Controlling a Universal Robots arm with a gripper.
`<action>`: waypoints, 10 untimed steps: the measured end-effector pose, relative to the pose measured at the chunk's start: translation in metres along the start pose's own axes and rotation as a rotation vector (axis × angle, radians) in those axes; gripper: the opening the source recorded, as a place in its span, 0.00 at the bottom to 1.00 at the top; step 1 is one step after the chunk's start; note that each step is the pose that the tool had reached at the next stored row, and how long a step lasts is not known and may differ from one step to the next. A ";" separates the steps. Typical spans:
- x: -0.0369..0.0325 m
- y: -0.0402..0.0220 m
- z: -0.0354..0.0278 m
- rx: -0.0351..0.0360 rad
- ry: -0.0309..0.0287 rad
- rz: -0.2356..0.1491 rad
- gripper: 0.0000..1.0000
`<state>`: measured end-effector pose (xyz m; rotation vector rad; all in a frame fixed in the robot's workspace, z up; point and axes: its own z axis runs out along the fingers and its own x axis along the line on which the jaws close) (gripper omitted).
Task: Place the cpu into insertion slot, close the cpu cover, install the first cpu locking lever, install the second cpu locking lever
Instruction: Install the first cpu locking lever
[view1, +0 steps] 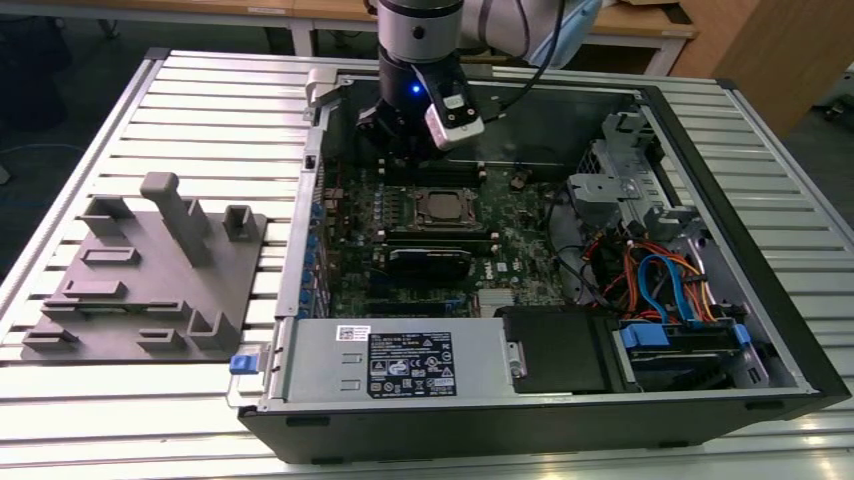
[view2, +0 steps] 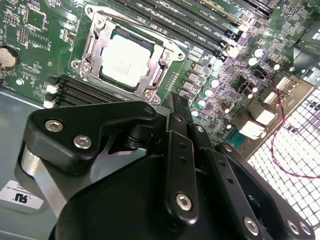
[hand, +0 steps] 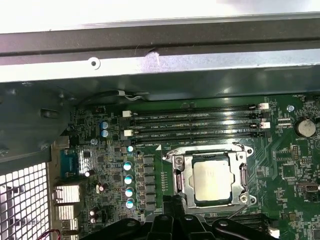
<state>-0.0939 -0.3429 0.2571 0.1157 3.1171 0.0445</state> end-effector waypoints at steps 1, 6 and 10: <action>0.0006 -0.0001 0.0003 -0.0006 0.0008 -0.029 0.10; 0.0057 0.0000 0.0003 -0.0043 0.0013 -0.035 0.10; 0.0075 0.0026 0.0005 -0.0056 0.0014 -0.039 0.10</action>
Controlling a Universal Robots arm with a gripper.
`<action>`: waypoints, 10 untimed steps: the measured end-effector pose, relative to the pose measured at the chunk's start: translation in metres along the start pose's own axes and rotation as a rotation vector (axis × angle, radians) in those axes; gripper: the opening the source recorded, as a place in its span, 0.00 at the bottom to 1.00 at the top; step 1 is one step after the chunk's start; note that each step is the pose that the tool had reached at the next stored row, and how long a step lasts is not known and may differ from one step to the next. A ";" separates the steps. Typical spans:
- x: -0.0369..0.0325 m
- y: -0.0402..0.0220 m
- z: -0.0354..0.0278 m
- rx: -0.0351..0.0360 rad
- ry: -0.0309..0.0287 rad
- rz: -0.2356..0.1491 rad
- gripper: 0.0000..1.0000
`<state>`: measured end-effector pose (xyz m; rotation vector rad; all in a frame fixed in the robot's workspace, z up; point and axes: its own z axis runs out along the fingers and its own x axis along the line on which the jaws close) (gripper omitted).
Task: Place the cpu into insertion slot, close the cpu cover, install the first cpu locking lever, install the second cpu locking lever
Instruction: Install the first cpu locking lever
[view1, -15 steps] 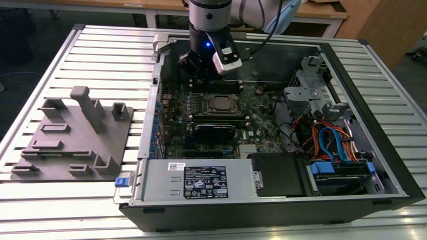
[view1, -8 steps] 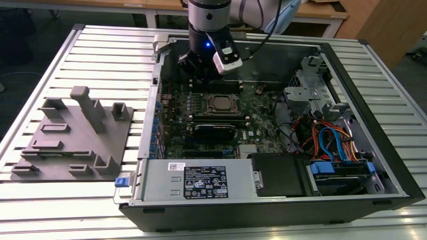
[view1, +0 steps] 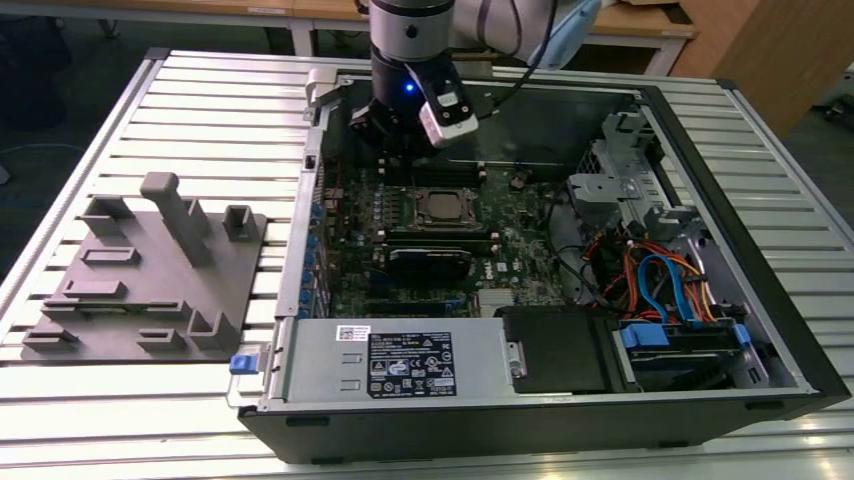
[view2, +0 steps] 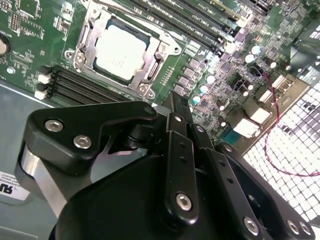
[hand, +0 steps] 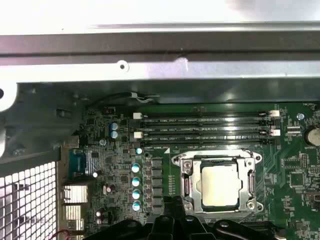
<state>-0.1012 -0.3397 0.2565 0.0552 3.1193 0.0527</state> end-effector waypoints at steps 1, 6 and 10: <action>0.0001 0.0012 0.0001 -0.0002 0.0000 -0.001 0.10; 0.0008 0.0081 0.0006 -0.0011 0.0002 -0.002 0.10; 0.0028 0.0114 0.0012 -0.0013 0.0003 -0.006 0.10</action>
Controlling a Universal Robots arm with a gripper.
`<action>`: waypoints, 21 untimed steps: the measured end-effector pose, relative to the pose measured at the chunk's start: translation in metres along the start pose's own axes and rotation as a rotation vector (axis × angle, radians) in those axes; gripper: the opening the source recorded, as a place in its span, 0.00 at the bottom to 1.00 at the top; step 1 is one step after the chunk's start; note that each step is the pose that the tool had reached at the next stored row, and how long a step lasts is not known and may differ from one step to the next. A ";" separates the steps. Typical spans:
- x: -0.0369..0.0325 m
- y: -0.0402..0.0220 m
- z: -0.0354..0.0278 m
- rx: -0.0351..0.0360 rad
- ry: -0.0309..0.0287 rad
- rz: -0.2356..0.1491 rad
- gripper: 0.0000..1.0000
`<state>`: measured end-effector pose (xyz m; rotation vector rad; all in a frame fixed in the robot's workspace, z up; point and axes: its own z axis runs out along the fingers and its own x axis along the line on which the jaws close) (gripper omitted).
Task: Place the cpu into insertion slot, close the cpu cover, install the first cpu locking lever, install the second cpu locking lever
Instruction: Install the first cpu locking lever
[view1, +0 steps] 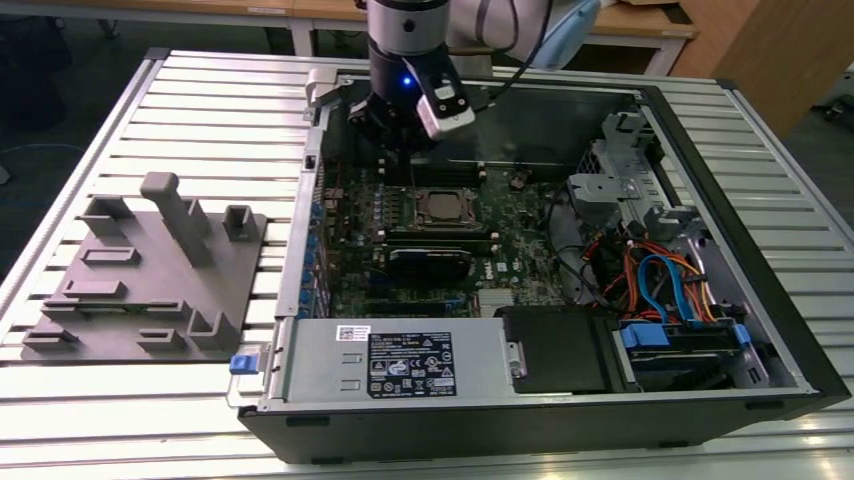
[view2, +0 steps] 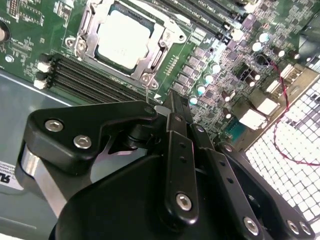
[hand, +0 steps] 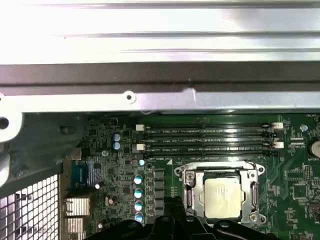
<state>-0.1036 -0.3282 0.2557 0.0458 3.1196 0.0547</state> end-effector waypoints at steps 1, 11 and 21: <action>0.0006 0.0009 0.0000 0.0000 0.0001 -0.001 0.10; 0.0028 0.0161 0.0005 -0.0003 0.0006 -0.014 0.10; -0.0045 0.0207 0.0008 -0.0005 0.0008 -0.019 0.10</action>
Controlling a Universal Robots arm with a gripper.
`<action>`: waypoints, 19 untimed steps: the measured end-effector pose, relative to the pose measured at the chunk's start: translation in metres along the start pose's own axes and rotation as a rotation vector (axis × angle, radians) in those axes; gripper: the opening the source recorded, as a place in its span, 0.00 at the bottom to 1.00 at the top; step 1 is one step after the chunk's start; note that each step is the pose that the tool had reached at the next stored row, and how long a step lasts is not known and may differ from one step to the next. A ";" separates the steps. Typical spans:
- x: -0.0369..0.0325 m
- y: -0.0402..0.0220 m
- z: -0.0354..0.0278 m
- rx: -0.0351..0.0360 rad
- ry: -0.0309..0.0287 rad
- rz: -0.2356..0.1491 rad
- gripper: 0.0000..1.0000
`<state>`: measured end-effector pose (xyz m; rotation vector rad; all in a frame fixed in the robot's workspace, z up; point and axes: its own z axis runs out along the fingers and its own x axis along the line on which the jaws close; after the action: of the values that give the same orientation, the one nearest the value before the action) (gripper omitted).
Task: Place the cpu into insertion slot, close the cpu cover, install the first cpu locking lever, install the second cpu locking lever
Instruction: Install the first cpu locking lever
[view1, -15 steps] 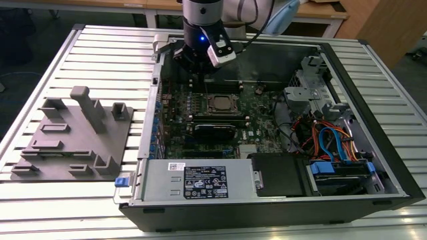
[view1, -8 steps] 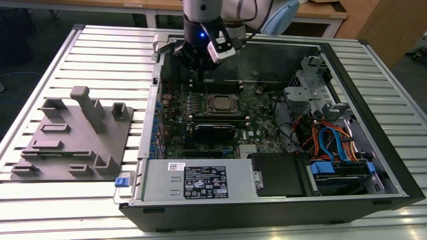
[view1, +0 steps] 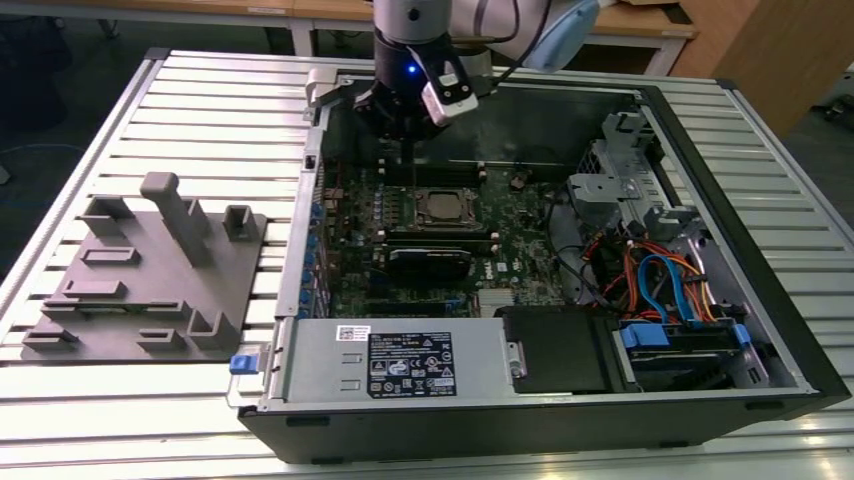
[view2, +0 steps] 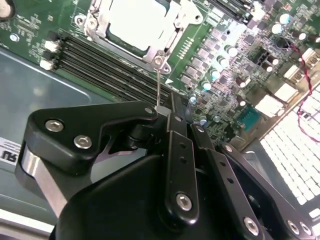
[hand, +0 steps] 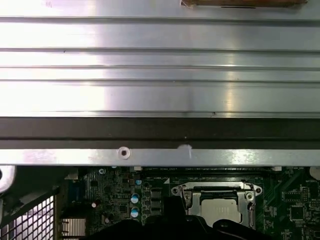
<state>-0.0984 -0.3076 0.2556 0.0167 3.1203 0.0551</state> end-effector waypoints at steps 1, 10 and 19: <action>-0.0016 0.0000 0.0000 -0.0001 0.0000 0.000 0.10; -0.0204 0.0002 0.0004 0.0001 0.0030 0.000 0.10; -0.0326 0.0004 0.0011 0.0008 0.0073 0.000 0.10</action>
<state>-0.0658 -0.3076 0.2552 0.0167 3.1277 0.0541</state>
